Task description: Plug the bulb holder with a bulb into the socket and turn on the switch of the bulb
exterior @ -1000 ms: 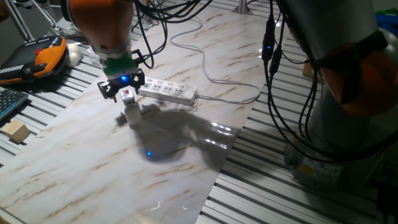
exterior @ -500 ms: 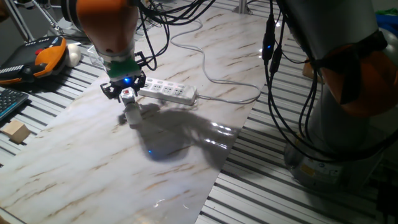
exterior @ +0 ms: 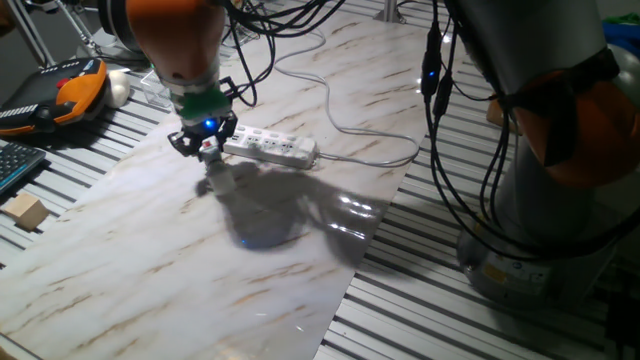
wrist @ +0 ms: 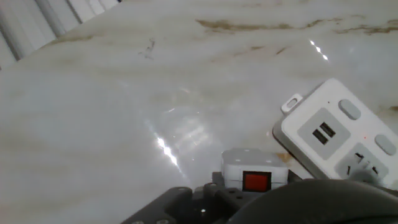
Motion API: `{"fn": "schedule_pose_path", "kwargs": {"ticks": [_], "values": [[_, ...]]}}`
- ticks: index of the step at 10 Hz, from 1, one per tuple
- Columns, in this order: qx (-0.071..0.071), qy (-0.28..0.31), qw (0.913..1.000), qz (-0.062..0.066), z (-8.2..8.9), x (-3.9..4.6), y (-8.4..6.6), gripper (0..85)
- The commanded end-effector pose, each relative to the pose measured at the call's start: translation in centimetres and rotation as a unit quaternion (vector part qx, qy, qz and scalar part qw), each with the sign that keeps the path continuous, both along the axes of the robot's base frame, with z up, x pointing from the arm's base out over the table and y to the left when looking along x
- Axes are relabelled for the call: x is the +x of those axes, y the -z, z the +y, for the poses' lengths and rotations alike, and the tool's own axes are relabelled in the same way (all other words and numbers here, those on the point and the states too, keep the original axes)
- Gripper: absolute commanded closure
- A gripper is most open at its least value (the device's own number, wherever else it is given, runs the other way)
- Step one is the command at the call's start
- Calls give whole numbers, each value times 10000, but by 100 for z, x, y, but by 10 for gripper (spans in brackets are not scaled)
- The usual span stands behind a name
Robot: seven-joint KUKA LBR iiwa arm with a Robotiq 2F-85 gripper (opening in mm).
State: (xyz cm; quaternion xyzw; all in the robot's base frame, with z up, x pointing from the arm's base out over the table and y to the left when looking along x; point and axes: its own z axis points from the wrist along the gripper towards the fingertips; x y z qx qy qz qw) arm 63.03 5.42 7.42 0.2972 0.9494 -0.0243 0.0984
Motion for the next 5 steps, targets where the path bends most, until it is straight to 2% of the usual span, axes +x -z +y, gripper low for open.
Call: {"fn": "schedule_pose_path", "kwargs": {"ticks": [1, 3, 5], "values": [[96, 404, 9991, 0, 3, -27, -47, 850], [289, 988, 9947, 3, -10, -106, -161, 850], [354, 1354, 9901, 39, -100, -204, -216, 850]]}}
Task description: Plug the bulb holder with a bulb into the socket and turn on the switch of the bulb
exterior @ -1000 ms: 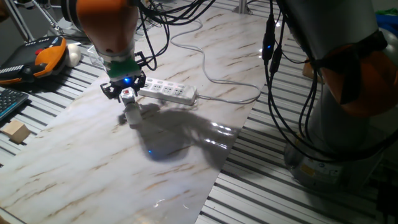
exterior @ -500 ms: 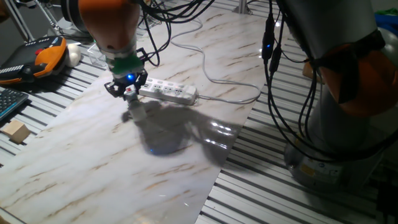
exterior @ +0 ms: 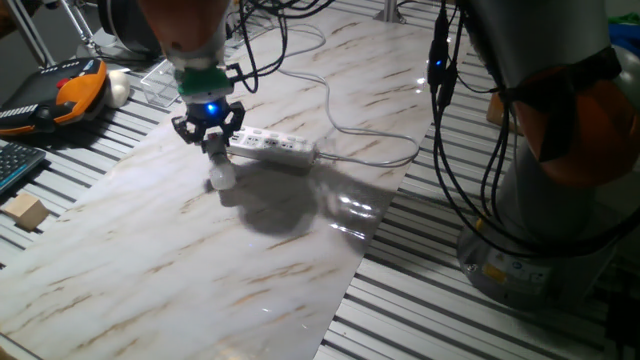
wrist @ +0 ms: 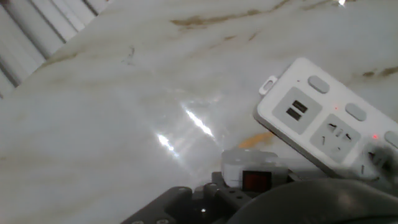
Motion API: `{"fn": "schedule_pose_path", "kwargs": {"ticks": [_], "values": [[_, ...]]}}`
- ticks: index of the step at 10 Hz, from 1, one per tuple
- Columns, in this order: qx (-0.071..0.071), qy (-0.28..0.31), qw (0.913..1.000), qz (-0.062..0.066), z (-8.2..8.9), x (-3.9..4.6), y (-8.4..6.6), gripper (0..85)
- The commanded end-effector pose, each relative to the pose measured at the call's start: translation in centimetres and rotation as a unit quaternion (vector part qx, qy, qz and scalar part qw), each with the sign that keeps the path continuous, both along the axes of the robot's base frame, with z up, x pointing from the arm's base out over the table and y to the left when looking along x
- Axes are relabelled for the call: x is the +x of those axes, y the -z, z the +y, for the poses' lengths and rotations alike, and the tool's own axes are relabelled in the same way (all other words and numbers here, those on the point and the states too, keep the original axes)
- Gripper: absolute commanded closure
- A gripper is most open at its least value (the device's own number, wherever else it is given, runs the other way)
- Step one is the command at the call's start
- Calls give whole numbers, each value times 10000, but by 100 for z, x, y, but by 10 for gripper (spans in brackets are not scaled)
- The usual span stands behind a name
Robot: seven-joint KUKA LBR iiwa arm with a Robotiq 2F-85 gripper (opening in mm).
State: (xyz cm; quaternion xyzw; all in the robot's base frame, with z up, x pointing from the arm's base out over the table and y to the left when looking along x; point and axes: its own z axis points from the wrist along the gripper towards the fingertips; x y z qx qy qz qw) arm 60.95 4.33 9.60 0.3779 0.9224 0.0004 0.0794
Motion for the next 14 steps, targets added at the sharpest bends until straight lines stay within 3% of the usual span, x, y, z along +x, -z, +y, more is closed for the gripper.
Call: {"fn": "schedule_pose_path", "kwargs": {"ticks": [1, 3, 6, 7, 11, 14], "values": [[34, 724, 9974, 33, -40, -33, -4, 850], [15, 935, 9954, 192, -109, -88, -73, 850], [291, 1309, 9903, 351, -309, -125, -213, 850], [336, 1323, 9899, 371, -375, -145, -209, 850], [259, 1588, 9861, 420, -535, -227, -115, 850], [408, 1597, 9852, 467, -616, -256, -95, 850]]}}
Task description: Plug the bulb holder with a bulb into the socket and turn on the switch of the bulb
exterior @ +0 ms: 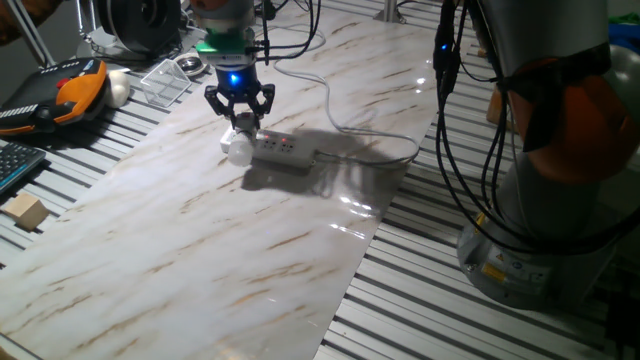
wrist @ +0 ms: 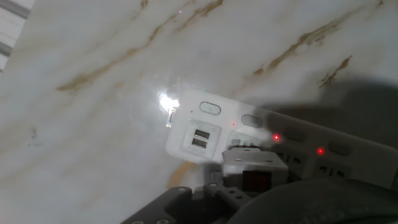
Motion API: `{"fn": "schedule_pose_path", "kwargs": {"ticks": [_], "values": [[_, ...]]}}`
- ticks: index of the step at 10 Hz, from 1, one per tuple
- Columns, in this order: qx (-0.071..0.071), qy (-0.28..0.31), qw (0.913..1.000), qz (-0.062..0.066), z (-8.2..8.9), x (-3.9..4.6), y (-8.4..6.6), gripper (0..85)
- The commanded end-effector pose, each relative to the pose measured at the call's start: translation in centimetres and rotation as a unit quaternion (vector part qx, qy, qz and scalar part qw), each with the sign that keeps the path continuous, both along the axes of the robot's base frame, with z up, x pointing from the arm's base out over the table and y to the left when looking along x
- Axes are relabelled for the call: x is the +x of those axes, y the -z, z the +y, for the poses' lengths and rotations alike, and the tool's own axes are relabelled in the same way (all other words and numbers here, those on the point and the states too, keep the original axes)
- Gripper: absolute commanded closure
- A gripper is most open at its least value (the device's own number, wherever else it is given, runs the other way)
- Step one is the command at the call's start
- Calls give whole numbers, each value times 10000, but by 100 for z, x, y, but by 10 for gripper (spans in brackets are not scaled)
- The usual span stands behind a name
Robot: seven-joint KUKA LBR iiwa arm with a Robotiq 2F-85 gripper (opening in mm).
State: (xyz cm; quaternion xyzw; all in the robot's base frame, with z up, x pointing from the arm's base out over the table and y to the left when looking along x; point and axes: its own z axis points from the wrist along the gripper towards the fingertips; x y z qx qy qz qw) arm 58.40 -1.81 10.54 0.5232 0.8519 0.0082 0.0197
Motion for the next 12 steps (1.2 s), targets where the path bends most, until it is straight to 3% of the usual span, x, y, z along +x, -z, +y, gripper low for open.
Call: {"fn": "schedule_pose_path", "kwargs": {"ticks": [1, 6, 10, 12], "values": [[12, 18, 10000, -14, -1, 1, 1, 850], [67, 317, 9994, -114, -42, 14, -11, 850], [153, 593, 9981, -25, -64, 42, 31, 850], [194, 585, 9981, -69, -85, 62, 82, 850]]}}
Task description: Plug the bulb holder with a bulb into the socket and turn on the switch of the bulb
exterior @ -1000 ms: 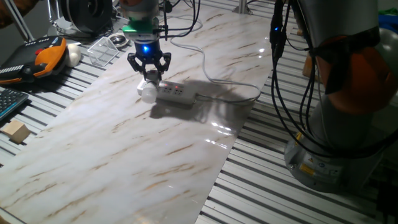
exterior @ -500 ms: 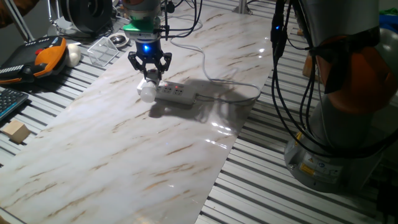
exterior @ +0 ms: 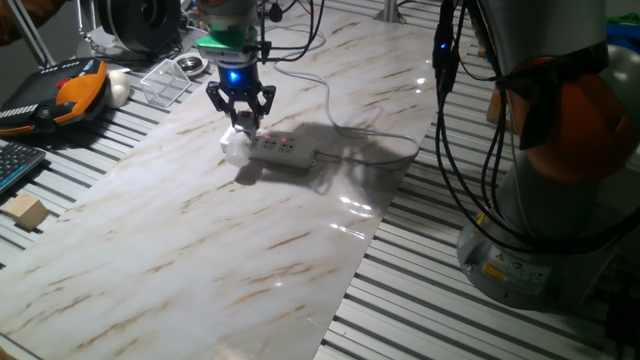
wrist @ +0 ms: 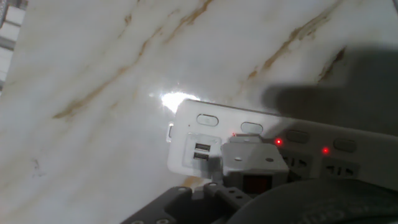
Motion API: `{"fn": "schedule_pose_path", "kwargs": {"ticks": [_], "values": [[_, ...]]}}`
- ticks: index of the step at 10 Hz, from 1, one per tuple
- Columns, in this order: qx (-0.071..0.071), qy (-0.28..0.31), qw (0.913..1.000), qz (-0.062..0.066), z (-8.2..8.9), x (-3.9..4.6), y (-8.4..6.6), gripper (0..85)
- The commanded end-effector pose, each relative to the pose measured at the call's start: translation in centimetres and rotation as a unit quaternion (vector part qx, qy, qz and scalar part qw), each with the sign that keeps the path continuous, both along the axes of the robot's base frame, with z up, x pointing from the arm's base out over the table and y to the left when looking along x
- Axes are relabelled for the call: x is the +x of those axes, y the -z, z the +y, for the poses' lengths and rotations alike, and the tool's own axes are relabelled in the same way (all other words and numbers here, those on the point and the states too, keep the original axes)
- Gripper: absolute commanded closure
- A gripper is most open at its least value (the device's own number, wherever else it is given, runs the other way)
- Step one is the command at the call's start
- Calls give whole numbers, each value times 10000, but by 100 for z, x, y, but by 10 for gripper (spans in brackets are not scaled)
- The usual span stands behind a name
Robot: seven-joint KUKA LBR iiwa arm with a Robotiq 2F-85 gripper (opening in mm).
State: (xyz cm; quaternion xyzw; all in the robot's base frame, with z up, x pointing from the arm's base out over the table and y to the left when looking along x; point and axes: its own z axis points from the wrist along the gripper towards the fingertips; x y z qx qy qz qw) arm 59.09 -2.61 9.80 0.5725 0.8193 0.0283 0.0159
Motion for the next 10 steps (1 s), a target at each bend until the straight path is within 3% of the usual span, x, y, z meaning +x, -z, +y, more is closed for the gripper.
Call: {"fn": "schedule_pose_path", "kwargs": {"ticks": [1, 6, 8, 10], "values": [[21, 7, 10000, 15, 0, -3, 14, 850], [331, 128, 9990, 269, 48, 0, -43, 850], [378, 198, 9984, 359, 70, -38, -69, 850], [333, 261, 9984, 369, 133, -62, -46, 850]]}}
